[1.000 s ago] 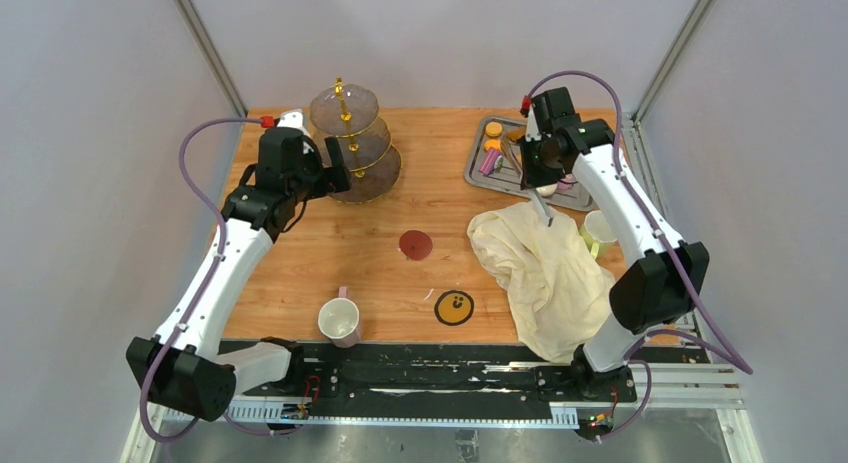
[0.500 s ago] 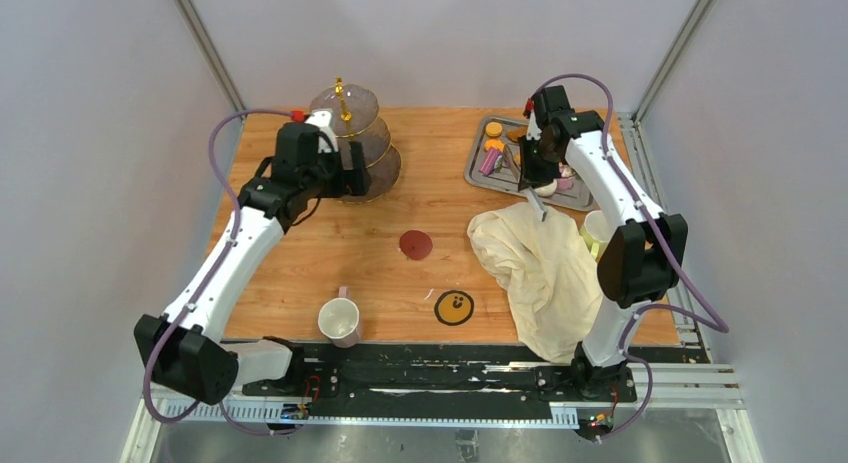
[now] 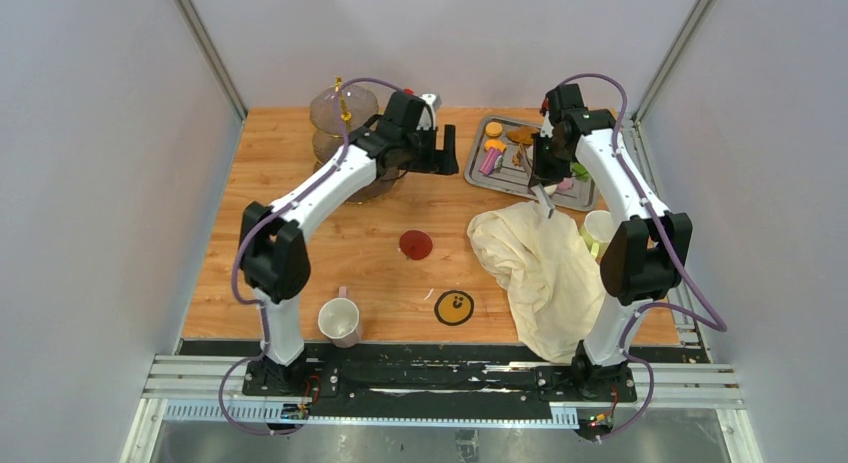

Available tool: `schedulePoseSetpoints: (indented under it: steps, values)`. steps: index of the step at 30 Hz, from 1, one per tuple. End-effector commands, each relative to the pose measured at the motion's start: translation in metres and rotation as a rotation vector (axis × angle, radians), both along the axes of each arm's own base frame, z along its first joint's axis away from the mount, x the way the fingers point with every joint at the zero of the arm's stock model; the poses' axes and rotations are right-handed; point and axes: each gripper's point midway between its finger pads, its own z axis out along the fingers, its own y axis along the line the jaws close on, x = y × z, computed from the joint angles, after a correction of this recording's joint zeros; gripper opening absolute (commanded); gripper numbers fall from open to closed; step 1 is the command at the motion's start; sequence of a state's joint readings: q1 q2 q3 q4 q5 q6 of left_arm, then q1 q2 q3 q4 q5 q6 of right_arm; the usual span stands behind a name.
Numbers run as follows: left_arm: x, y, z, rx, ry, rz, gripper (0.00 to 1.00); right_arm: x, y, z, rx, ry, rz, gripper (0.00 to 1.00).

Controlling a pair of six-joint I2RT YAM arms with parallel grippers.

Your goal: Serve the afternoon tea

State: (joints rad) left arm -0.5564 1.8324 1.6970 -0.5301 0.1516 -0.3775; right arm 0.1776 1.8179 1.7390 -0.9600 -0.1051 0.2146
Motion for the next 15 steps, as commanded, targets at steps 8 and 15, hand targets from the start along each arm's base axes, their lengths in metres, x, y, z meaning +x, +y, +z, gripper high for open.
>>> schedulePoseSetpoints:
  steps: [8, 15]
  values:
    - [0.087, -0.053, -0.069, 0.082, 0.021, 0.091, 0.79, 0.013, -0.005, 0.006, 0.027, -0.036, -0.042, 0.14]
    - [0.126, -0.079, -0.102, 0.067, -0.013, 0.097, 0.68, 0.011, -0.010, 0.007, 0.020, -0.038, -0.044, 0.14]
